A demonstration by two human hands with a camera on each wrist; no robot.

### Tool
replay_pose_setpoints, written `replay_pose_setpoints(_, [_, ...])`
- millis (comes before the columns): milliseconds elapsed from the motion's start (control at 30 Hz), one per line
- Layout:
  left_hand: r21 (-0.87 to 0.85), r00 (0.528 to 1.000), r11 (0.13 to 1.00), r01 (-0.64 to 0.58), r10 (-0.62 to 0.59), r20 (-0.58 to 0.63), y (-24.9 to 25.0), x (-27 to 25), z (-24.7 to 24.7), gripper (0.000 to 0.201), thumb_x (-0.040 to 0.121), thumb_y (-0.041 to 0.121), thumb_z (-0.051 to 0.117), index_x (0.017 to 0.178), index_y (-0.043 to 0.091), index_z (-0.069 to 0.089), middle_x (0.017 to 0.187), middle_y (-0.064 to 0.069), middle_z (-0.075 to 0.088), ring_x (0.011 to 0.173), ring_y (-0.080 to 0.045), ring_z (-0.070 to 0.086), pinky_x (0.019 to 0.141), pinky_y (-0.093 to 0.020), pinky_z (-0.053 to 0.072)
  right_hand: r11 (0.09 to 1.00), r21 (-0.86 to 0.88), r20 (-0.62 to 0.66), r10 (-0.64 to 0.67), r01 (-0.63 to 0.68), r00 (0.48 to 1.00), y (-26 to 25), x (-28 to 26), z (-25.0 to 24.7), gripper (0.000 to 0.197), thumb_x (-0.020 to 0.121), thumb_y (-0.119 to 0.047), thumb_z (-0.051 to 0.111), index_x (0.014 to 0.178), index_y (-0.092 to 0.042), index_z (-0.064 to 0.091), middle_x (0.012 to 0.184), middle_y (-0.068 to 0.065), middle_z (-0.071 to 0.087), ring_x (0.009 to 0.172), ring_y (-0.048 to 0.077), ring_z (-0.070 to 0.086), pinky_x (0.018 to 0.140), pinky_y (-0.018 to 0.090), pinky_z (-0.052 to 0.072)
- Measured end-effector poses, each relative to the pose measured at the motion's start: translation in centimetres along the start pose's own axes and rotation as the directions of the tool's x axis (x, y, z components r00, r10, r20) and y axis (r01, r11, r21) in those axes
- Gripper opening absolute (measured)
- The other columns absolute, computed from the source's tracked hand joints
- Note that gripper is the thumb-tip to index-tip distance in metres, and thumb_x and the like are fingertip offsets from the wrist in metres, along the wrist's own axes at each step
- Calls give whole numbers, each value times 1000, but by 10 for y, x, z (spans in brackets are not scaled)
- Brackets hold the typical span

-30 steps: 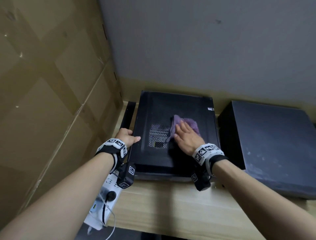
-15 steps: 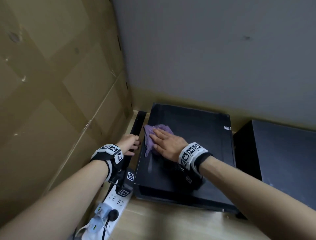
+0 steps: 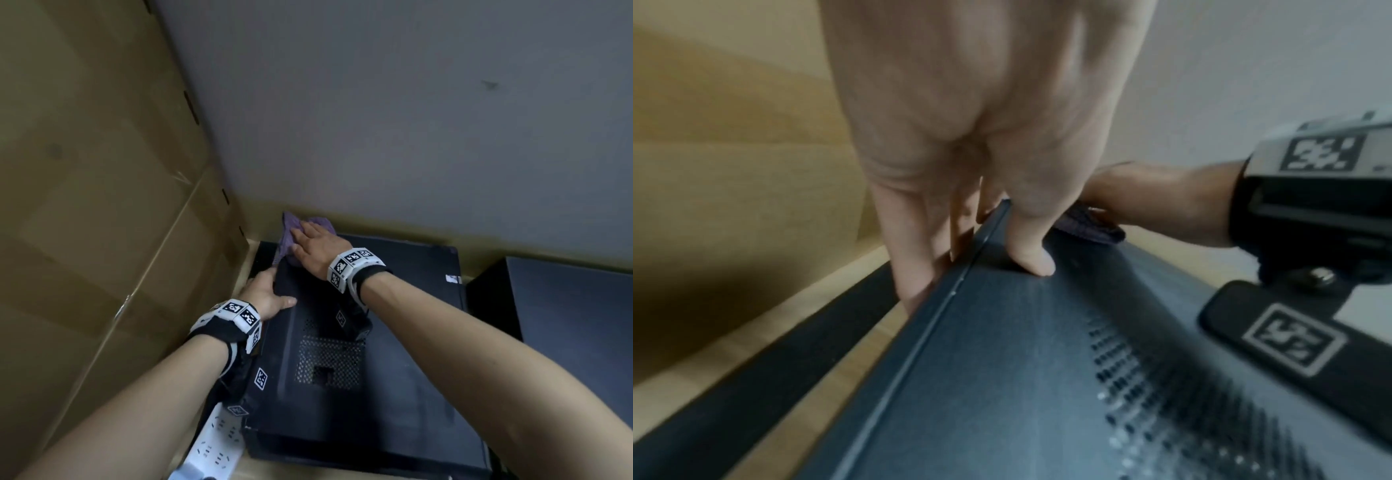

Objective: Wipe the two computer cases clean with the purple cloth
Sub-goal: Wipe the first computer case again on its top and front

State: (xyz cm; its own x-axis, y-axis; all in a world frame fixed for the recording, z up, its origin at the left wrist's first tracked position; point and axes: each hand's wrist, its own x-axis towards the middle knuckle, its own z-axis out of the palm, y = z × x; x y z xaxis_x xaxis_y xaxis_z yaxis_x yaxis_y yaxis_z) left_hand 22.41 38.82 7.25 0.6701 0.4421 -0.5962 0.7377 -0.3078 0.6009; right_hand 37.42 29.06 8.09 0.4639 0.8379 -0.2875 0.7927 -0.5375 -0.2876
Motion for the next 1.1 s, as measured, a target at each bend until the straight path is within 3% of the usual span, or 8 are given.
replay_pose_setpoints(167, [58, 998, 998, -22, 25, -51, -5, 5, 4, 87, 74, 26, 80, 146, 31, 30, 141, -1, 50, 126, -26, 51, 101, -45, 47, 997, 49, -123, 71, -66, 990, 59, -51, 1, 52, 105, -36, 28, 148, -7, 34, 152, 17, 35, 143, 30, 27, 119, 35, 15])
replay_pose_setpoints(300, [39, 999, 999, -21, 22, -23, -29, 38, 10, 106, 62, 36, 78, 136, 66, 9, 150, 0, 40, 134, -27, 44, 104, -51, 44, 966, 77, -165, 257, -248, 952, 123, -110, 7, 54, 106, -37, 28, 150, -7, 30, 155, 14, 30, 145, 27, 23, 120, 32, 11])
replay_pose_setpoints(467, [82, 998, 995, -54, 57, -27, -17, 25, 4, 106, 64, 37, 79, 140, 61, 8, 151, -2, 40, 130, -28, 48, 96, -51, 50, 904, 112, -145, 426, -413, 893, 169, -152, 11, 57, 105, -39, 26, 153, -9, 27, 160, 11, 23, 149, 25, 16, 123, 36, 8])
replay_pose_setpoints(600, [123, 998, 992, -41, 46, -41, -7, 13, 2, 101, 78, 27, 79, 150, 45, 11, 150, -5, 40, 128, -30, 50, 93, -51, 52, 899, 124, -131, 435, -420, 891, 136, -126, 11, 75, 95, -49, 5, 146, -3, 35, 156, 19, 27, 147, 31, 18, 123, 37, 5])
replay_pose_setpoints(667, [110, 998, 993, -40, 45, -43, -7, 13, 1, 101, 77, 27, 79, 150, 45, 12, 150, -4, 41, 126, -30, 52, 92, -52, 52, 935, 105, -152, 352, -339, 924, 103, -106, 13, 64, 101, -42, 13, 146, -2, 35, 156, 21, 28, 146, 33, 19, 122, 37, 6])
replay_pose_setpoints(733, [111, 998, 993, -34, 39, -47, -8, 14, 1, 102, 75, 29, 80, 149, 48, 12, 149, -3, 43, 126, -29, 52, 91, -53, 52, 960, 89, -178, 277, -265, 944, 68, -82, 16, 55, 105, -35, 26, 149, -3, 31, 158, 20, 25, 148, 32, 17, 122, 37, 8])
replay_pose_setpoints(867, [106, 998, 994, -11, 17, -59, -19, 27, 5, 108, 56, 45, 79, 134, 67, 7, 138, 3, 54, 118, -25, 59, 85, -53, 55, 985, 92, -120, 158, -147, 980, 8, -37, 14, 58, 105, -39, 22, 154, -8, 23, 164, 13, 12, 151, 25, 8, 123, 35, 7])
replay_pose_setpoints(1100, [268, 999, 963, 7, 8, -53, -4, 19, 4, 103, 75, 38, 79, 149, 48, 9, 147, 0, 46, 123, -27, 55, 92, -51, 52, 981, 111, -17, 163, -160, 986, 27, -50, 2, 59, 106, -43, 21, 157, -14, 14, 165, 7, 0, 152, 19, -2, 120, 30, -3])
